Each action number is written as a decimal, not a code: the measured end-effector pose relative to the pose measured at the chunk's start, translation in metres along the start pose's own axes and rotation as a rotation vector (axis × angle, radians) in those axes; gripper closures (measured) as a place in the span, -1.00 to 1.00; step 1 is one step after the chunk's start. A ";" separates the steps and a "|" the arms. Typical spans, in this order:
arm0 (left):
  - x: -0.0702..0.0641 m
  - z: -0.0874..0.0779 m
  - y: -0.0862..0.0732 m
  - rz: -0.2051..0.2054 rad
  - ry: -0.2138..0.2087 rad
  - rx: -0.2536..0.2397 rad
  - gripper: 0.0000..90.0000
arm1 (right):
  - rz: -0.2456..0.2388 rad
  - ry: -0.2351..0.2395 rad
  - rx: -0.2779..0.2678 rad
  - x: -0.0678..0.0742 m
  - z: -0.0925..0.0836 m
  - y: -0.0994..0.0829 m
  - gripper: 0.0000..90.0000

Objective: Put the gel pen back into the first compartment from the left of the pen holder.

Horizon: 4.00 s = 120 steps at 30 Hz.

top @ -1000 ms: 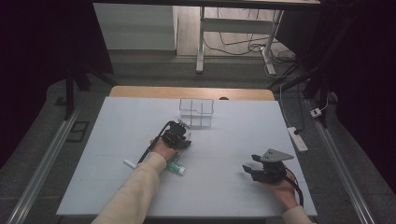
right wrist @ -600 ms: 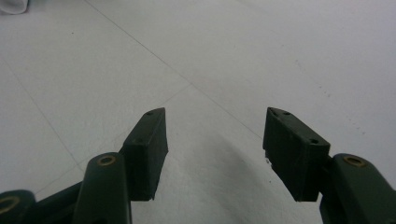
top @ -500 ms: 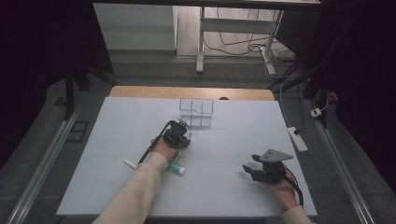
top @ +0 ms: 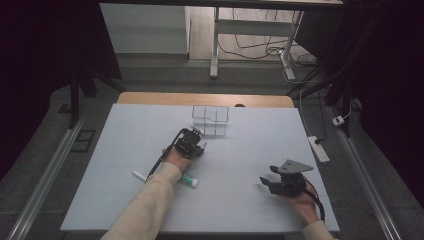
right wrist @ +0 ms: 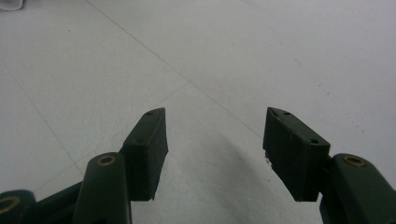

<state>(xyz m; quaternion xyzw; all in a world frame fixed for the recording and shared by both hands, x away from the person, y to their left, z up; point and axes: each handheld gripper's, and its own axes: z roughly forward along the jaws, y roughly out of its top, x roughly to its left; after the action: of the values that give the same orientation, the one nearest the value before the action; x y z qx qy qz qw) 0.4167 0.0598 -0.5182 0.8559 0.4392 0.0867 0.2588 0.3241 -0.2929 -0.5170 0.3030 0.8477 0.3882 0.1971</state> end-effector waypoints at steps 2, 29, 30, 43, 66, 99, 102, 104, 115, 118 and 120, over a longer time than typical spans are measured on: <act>0.000 0.000 0.000 -0.004 -0.002 -0.003 0.74 | 0.001 0.000 0.000 0.000 0.000 0.000 -0.12; 0.004 -0.013 0.001 0.036 -0.016 -0.078 0.78 | -0.004 -0.016 0.009 -0.001 -0.001 0.000 -0.12; 0.004 -0.015 0.001 0.037 -0.015 -0.086 0.78 | -0.004 -0.015 0.010 -0.001 -0.001 0.000 -0.12; 0.010 -0.040 -0.002 0.051 -0.031 -0.169 0.78 | -0.002 -0.021 0.009 -0.001 -0.001 0.000 -0.13; 0.015 -0.071 -0.009 0.058 -0.075 -0.315 0.78 | 0.002 -0.024 0.015 -0.002 -0.001 -0.001 -0.13; 0.033 -0.108 -0.011 0.023 -0.073 -0.496 0.78 | 0.012 -0.029 0.009 -0.004 -0.001 -0.002 -0.13; 0.035 -0.111 -0.010 0.022 -0.079 -0.511 0.78 | 0.013 -0.029 0.008 -0.004 -0.001 -0.002 -0.13; 0.036 -0.112 -0.010 0.025 -0.080 -0.518 0.78 | 0.012 -0.030 0.006 -0.004 -0.001 -0.002 -0.13; 0.039 -0.114 -0.003 0.022 -0.089 -0.554 0.78 | 0.011 -0.033 0.010 -0.004 -0.002 -0.002 -0.13; 0.040 -0.114 -0.001 0.017 -0.092 -0.561 0.78 | 0.011 -0.032 0.012 -0.004 -0.002 -0.002 -0.13; 0.040 -0.113 0.000 0.017 -0.092 -0.564 0.78 | 0.010 -0.033 0.012 -0.004 -0.001 -0.002 -0.13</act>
<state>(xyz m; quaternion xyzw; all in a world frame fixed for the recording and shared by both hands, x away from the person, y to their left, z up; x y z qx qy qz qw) 0.3980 0.1328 -0.4248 0.7566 0.3784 0.1686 0.5059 0.3256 -0.2978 -0.5176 0.3149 0.8451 0.3790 0.2072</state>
